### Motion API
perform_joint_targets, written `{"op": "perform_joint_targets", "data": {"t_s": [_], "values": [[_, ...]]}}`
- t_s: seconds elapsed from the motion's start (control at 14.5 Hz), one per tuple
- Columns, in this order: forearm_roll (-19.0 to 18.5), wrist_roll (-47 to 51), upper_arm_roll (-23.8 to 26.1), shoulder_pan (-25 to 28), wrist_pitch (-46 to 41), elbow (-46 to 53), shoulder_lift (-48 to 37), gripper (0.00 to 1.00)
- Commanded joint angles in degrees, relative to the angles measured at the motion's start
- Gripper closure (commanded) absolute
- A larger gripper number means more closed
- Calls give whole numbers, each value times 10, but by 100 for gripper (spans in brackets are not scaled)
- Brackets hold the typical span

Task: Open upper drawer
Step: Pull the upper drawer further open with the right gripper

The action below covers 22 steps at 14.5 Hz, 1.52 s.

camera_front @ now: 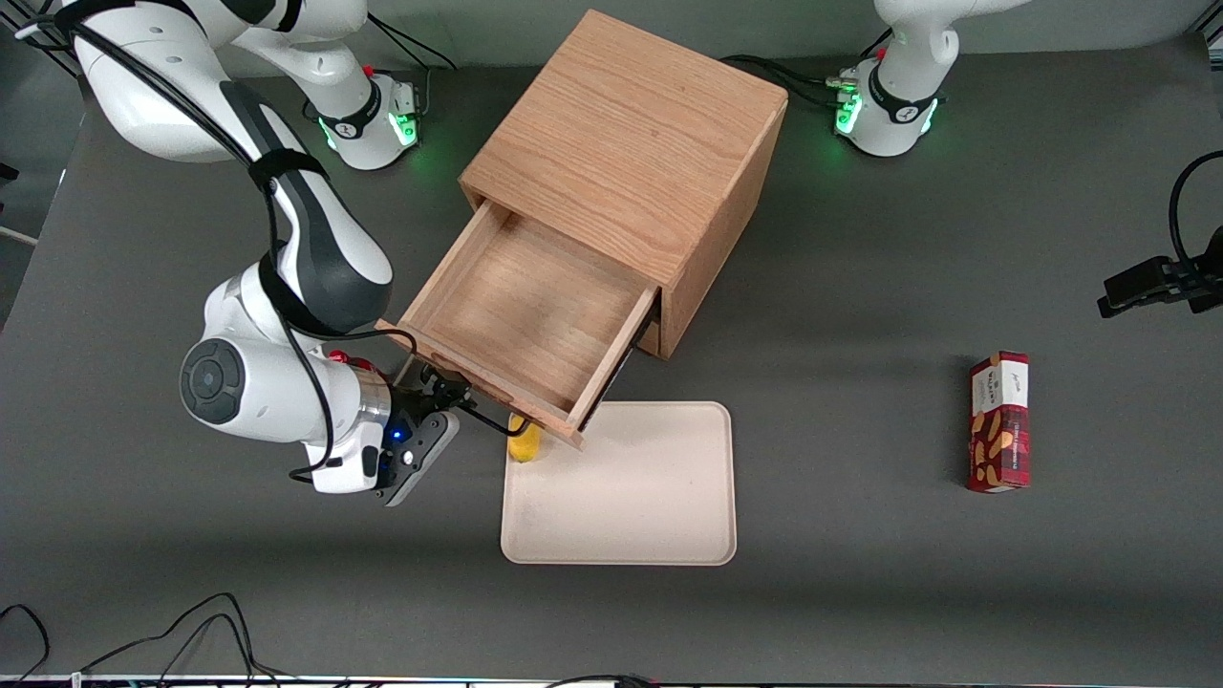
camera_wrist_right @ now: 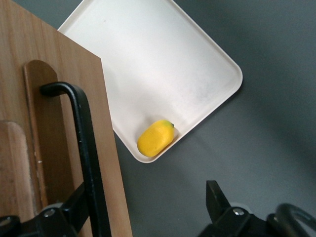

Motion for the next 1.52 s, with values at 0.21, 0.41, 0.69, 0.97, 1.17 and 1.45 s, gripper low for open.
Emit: {"op": "perform_joint_targets", "data": {"t_s": [0.21,0.41,0.69,0.97,1.17,1.45], "values": [[-22,-10,2,7,-28,69,42,0],[-24,-10,1,8,-29,83,48,0],[-28,-13,-7,7,-35,93,53,0],[-29,-15,-7,2,-55,105,51,0],[-29,-15,-7,0,-82,113,42,0],[-29,-10,-8,-3,-130,113,4,0]]}}
